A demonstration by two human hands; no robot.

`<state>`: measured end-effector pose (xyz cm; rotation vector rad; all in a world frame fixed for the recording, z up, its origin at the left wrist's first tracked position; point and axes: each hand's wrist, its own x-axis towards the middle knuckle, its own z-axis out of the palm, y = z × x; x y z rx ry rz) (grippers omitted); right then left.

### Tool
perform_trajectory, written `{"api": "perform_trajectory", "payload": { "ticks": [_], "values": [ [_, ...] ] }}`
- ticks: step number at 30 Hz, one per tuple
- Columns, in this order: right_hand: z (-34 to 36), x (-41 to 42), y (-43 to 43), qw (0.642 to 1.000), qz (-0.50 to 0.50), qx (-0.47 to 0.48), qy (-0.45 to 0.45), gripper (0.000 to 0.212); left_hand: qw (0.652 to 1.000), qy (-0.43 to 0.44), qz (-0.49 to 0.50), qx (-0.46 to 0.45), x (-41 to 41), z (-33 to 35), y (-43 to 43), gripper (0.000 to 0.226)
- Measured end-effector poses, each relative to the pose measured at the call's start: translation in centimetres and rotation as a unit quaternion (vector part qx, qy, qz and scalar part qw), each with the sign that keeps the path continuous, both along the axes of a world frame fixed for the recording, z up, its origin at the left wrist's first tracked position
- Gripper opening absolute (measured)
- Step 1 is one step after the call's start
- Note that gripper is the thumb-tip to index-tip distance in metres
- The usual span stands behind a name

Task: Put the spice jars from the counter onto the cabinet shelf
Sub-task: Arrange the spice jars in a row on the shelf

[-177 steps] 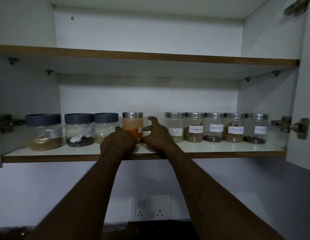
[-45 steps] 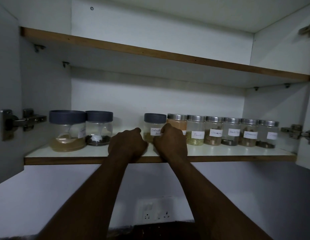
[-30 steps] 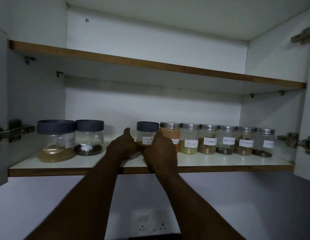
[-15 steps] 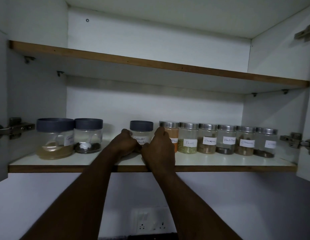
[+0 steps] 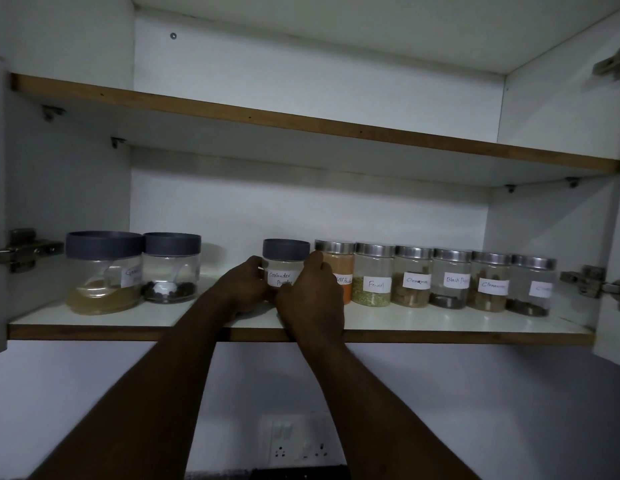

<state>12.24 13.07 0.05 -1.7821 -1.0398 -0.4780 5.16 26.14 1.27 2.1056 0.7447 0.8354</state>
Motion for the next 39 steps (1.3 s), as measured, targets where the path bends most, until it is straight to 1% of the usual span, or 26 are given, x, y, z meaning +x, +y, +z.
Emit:
{"api": "perform_trajectory", "payload": {
  "ticks": [7,12,16,23,27,30,32,35,37,39],
  "values": [
    [0.1,0.2,0.0,1.0,-0.001,-0.007,0.004,0.065,0.999,0.005,0.0,0.033,-0.1,0.1,-0.5,0.074],
    [0.1,0.1,0.0,1.0,-0.005,-0.007,0.0,0.063,0.997,0.036,0.012,0.069,-0.1,0.0,-0.8,0.078],
    [0.1,0.1,-0.1,1.0,-0.003,-0.008,0.005,0.062,0.996,0.049,0.013,0.077,-0.1,0.2,-0.8,0.083],
    [0.1,0.0,-0.2,1.0,-0.007,-0.004,-0.002,0.061,0.993,0.065,0.027,0.097,0.1,0.2,-1.0,0.079],
    [-0.1,0.2,0.1,1.0,-0.005,0.008,-0.02,0.054,0.99,0.073,0.078,0.09,-0.1,0.4,-1.4,0.083],
    [-0.3,0.2,0.3,0.997,0.009,0.008,-0.078,0.03,0.985,0.071,0.119,0.103,-0.8,0.3,-1.6,0.067],
    [-0.4,0.2,0.5,0.991,0.016,-0.021,-0.128,0.02,0.977,0.069,0.155,0.132,-2.0,0.0,-2.0,0.057],
    [-0.4,0.1,0.7,0.984,0.042,-0.063,-0.162,0.017,0.95,0.098,0.226,0.192,-4.4,-0.6,-2.8,0.043],
    [-0.3,0.1,0.9,0.979,0.066,-0.098,-0.164,0.019,0.926,0.122,0.281,0.222,-6.6,-1.1,-2.8,0.043],
    [-0.1,-0.3,1.4,0.973,0.088,-0.147,-0.154,0.018,0.909,0.123,0.326,0.23,-9.1,-1.7,-2.2,0.045]
  ]
}}
